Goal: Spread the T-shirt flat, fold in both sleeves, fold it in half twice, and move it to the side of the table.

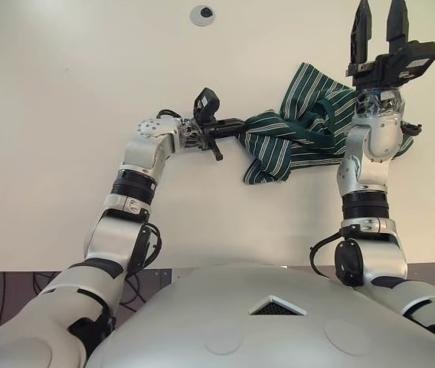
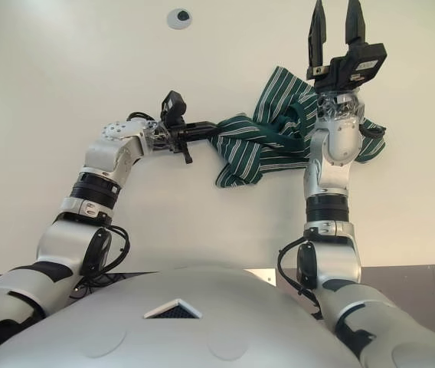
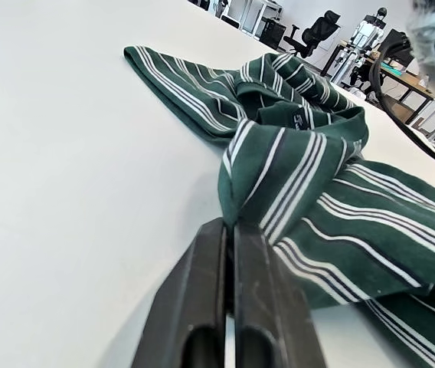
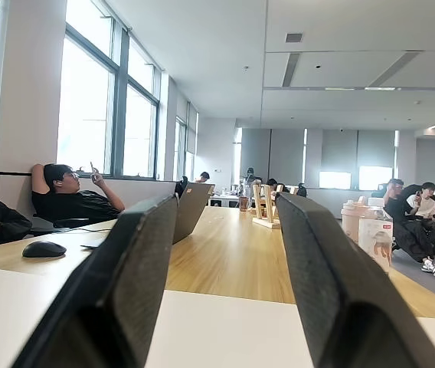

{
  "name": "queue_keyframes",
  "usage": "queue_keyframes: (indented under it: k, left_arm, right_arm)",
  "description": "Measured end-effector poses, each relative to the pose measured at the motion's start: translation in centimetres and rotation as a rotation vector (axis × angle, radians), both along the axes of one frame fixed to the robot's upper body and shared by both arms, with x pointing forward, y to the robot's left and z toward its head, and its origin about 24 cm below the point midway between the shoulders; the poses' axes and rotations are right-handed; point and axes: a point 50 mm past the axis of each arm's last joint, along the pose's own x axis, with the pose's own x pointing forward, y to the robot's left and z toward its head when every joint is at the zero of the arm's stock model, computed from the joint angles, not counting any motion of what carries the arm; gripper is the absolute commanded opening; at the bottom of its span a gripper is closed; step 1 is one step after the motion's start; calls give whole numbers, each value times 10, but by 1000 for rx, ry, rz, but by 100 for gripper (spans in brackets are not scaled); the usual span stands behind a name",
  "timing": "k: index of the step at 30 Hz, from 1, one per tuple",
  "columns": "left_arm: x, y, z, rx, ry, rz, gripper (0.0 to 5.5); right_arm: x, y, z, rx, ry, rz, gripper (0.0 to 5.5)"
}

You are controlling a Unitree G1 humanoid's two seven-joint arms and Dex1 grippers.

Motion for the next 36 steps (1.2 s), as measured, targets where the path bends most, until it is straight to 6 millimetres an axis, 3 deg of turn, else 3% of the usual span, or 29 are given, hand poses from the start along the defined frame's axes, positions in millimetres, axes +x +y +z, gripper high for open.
queue_keyframes:
  k: [5,8,12,15,19,25,28,30,36]
  left_arm:
    - [-6,5,13,-19,-120,-47,4]
    - [-24,33,29,-46,-259,-90,4]
    - [-74,92,68,-88,-454,-255,4]
    - [-99,107,79,-55,-484,-323,4]
    - [-115,107,84,-18,-495,-399,4]
    - [-126,99,77,73,-475,-511,4]
    - [-126,95,74,97,-482,-521,4]
    - [-126,93,73,96,-482,-521,4]
    - [-127,89,70,107,-484,-540,4]
  right_arm:
    - [0,-1,1,-23,-5,-10,234]
    - [1,-7,9,11,-19,-33,234]
    - [5,-21,16,21,44,95,234]
    - [8,-22,20,-74,126,227,234]
    - [-1,-9,19,-272,317,613,234]
    - [-23,-4,7,-361,696,1021,234]
    - [-26,1,-5,-438,818,1041,234]
    - [-21,-2,-13,-531,876,960,234]
    - [-10,-10,-19,-627,907,817,234]
